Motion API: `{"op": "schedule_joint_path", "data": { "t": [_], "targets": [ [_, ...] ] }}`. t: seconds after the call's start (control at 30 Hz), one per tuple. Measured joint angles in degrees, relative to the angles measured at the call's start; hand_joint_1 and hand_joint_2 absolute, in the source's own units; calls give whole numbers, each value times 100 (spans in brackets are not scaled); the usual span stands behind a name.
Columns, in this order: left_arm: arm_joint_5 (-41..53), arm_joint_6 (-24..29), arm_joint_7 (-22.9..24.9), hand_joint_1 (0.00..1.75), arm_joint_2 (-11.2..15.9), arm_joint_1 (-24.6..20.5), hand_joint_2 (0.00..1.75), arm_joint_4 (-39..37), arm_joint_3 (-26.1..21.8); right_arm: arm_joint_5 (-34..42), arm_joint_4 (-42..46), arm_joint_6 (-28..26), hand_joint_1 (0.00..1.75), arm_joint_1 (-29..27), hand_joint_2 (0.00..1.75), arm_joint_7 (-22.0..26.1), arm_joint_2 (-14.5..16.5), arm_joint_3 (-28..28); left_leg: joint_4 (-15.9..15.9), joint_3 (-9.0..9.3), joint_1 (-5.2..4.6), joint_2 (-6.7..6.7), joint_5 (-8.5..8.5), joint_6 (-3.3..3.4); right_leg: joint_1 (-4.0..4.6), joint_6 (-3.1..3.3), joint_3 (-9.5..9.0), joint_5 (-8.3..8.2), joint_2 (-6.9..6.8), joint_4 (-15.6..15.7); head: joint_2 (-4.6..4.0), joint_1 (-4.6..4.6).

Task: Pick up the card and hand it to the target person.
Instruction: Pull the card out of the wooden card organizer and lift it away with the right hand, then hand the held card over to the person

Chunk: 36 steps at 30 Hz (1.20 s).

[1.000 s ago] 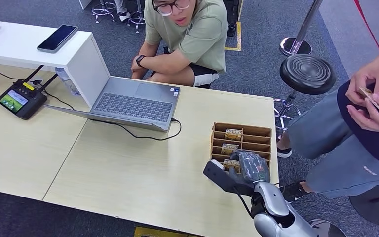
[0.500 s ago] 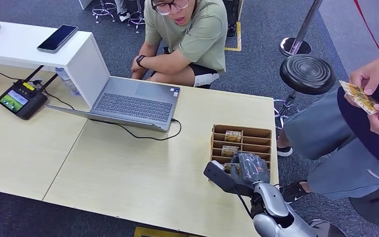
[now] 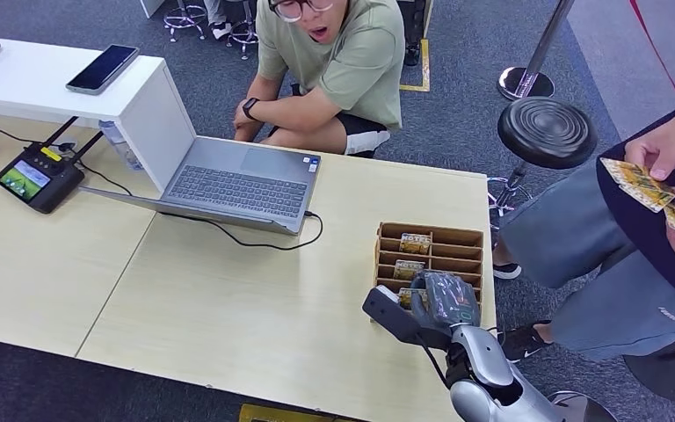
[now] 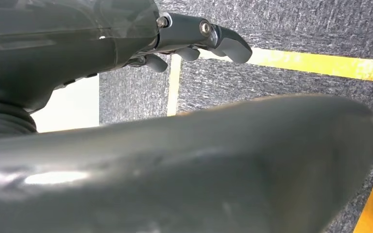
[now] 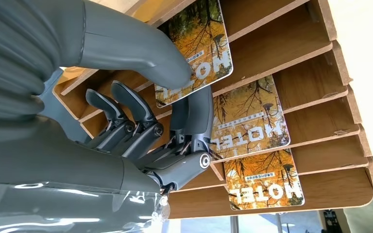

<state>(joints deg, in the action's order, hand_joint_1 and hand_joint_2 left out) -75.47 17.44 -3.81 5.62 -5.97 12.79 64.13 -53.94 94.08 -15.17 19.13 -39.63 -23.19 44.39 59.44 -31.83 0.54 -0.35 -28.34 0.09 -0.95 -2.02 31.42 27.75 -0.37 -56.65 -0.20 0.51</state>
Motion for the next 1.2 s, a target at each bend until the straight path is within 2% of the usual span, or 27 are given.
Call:
{"op": "schedule_joint_path", "data": {
  "t": [0.73,1.03,1.2],
  "targets": [
    [-16,7,-6,0,0,6,0,0,-1,-124,256,57,161,-70,175,-3,-83,-145,0,-3,-1,0,0,0,-1,0,1,0,-1,0,0,1],
    [-83,28,-51,0,-2,21,0,0,-12,-467,2084,267,161,-421,175,-33,-547,-1106,-1,0,-1,4,-3,2,-2,0,3,0,9,1,0,2],
    [-84,30,-64,0,-2,19,0,0,-13,-460,2640,219,161,-502,175,-33,-694,-1371,-2,2,-1,4,-3,2,-1,0,2,0,10,0,0,1]
  ]
}}
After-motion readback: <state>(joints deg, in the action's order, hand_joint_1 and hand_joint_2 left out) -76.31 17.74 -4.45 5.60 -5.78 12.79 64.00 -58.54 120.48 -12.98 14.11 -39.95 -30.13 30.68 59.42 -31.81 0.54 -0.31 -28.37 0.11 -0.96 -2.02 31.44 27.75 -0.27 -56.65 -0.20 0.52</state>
